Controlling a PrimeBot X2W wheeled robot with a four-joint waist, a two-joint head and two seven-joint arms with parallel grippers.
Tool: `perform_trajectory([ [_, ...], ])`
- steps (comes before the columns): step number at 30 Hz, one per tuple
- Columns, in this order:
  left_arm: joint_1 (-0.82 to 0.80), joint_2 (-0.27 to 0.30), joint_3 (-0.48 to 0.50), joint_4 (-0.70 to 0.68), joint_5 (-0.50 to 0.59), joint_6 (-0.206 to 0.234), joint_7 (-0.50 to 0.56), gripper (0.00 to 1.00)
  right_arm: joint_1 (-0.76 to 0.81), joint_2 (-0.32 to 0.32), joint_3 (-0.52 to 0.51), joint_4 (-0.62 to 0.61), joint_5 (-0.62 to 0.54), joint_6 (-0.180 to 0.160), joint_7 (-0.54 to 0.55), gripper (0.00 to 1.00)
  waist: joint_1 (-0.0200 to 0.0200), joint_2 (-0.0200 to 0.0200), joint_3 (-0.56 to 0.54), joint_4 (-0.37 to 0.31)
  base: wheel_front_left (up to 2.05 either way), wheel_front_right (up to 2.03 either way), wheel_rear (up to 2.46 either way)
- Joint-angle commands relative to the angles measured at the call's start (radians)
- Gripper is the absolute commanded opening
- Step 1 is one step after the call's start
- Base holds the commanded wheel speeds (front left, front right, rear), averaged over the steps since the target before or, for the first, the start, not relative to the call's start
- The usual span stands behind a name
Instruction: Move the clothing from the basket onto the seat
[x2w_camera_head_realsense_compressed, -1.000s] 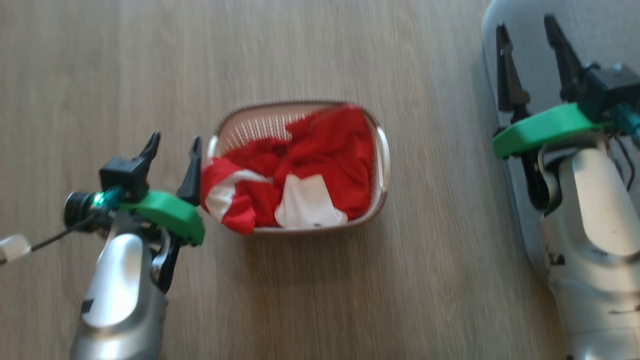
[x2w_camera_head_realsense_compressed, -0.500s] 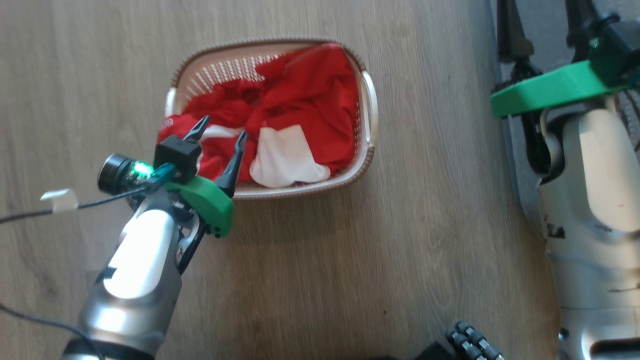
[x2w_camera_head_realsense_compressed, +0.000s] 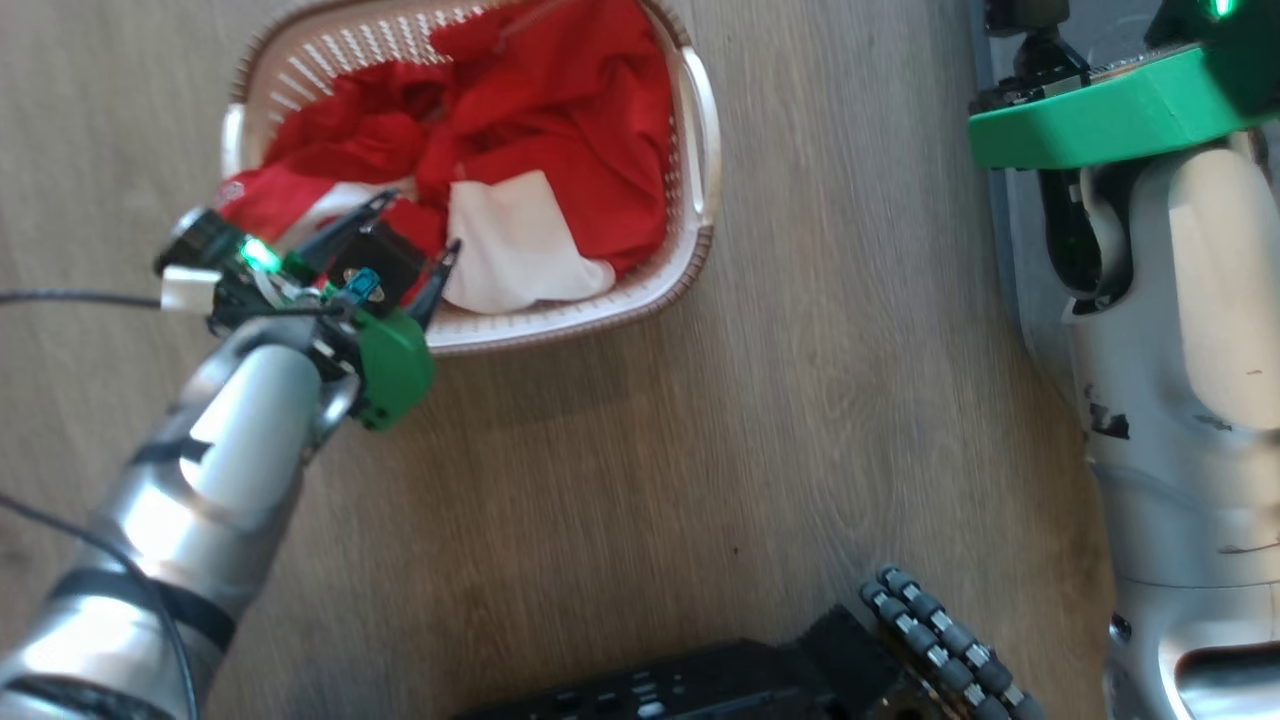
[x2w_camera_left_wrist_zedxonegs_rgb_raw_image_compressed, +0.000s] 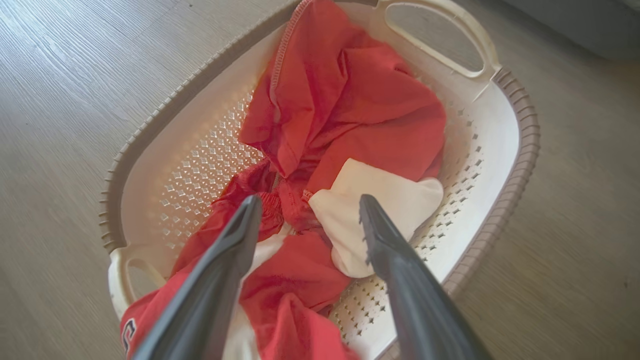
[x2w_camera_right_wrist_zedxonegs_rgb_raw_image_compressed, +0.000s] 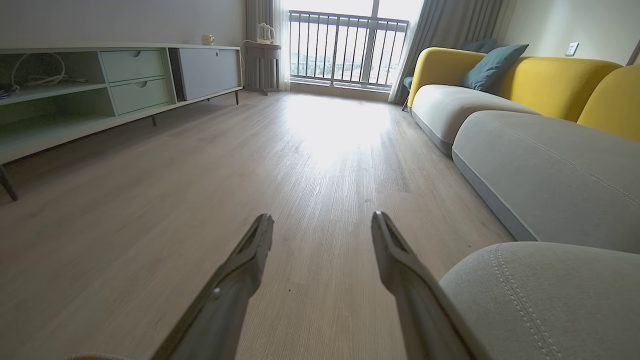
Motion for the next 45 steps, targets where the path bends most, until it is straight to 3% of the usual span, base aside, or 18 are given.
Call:
perform_trajectory([
  [1, -0.029, 0.042, 0.000, 0.009, 0.030, 0.002, -0.010, 1.00, -0.004, 0.017, 0.021, -0.045, 0.016, 0.000, -0.006, 1.00, -0.0001, 0.0000, 0.036, -0.023, 0.00, 0.00, 0.00],
  [12, -0.216, 0.082, -0.108, 0.291, 0.165, 0.073, -0.006, 1.00, -0.004, 0.017, 0.043, -0.113, 0.075, 0.000, -0.006, 1.00, -0.0001, 0.0000, 0.120, -0.078, 0.00, 0.00, 0.00],
  [19, -0.283, 0.075, -0.129, 0.402, 0.182, 0.116, 0.089, 1.00, 0.002, 0.017, 0.046, -0.138, 0.095, 0.000, -0.006, 1.00, -0.0001, 0.0000, 0.144, -0.095, 0.00, 0.00, 0.00],
  [22, -0.292, 0.072, -0.129, 0.420, 0.175, 0.115, 0.137, 1.00, 0.001, 0.017, 0.048, -0.145, 0.102, 0.000, -0.006, 1.00, -0.0001, 0.0000, 0.148, -0.096, 0.00, 0.00, 0.00],
  [23, -0.292, 0.070, -0.126, 0.423, 0.168, 0.111, 0.142, 0.38, 0.001, 0.017, 0.049, -0.148, 0.105, 0.000, -0.006, 1.00, -0.0001, 0.0000, 0.148, -0.096, 0.00, 0.00, 0.00],
  [24, -0.292, 0.069, -0.123, 0.424, 0.160, 0.108, 0.139, 0.25, 0.000, 0.017, 0.050, -0.149, 0.107, 0.000, -0.006, 1.00, -0.0001, 0.0000, 0.148, -0.095, 0.00, 0.00, 0.00],
  [25, -0.291, 0.066, -0.121, 0.426, 0.155, 0.107, 0.136, 0.00, 0.000, 0.017, 0.050, -0.149, 0.109, 0.000, -0.006, 1.00, -0.0001, 0.0000, 0.147, -0.094, 0.00, 0.00, 0.00],
  [36, -0.249, -0.028, -0.062, 0.414, 0.043, 0.099, 0.013, 0.00, 0.038, 0.017, 0.034, -0.098, 0.088, 0.000, -0.006, 1.00, -0.0001, 0.0000, 0.043, -0.042, 0.00, 0.00, 0.00],
  [45, -0.193, -0.079, -0.010, 0.309, -0.045, 0.086, -0.009, 0.00, 0.122, 0.017, 0.020, -0.036, 0.071, 0.000, -0.006, 1.00, -0.0001, 0.0000, -0.090, 0.020, 0.00, 0.00, 0.00],
])
